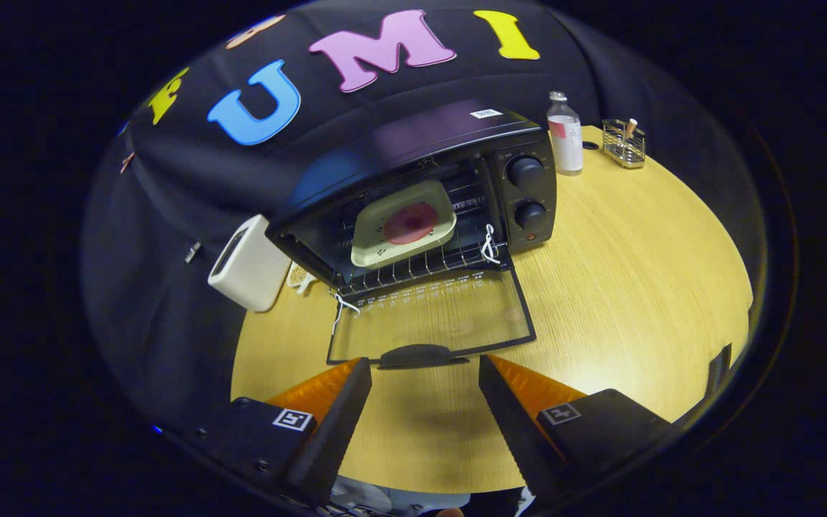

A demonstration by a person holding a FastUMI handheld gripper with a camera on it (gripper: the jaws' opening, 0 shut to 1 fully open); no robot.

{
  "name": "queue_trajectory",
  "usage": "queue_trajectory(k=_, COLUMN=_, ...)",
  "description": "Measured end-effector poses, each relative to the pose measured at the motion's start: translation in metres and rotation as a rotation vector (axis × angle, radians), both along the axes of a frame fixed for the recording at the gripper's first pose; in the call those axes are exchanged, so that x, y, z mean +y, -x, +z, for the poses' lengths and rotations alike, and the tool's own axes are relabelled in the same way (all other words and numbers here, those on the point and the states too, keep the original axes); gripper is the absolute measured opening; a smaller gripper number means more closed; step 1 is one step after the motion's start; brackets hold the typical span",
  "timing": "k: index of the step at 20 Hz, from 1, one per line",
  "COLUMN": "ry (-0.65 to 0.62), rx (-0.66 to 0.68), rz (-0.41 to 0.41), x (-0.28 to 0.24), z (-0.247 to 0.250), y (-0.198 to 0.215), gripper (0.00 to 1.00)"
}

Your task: Open the toaster oven, put the food inside, and close the toaster oven door.

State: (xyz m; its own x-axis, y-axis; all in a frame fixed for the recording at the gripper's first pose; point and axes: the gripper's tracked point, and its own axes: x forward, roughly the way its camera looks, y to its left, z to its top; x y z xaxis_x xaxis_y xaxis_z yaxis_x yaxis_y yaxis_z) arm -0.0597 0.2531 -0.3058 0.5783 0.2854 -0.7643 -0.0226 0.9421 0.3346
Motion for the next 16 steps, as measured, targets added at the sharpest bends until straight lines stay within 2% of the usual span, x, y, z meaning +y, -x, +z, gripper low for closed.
queue_trajectory(k=3, ry=0.100, rx=0.015, rz=0.103, x=0.007, z=-0.017, y=0.015, gripper=1.00)
queue_trajectory(k=6, ry=0.172, rx=0.038, rz=0.170, x=0.013, z=-0.038, y=0.023, gripper=0.99)
queue_trajectory(k=11, ry=0.226, rx=0.094, rz=0.212, x=0.022, z=-0.066, y=0.030, gripper=0.99)
queue_trajectory(k=16, ry=0.255, rx=0.135, rz=0.186, x=0.027, z=-0.086, y=0.020, gripper=0.99)
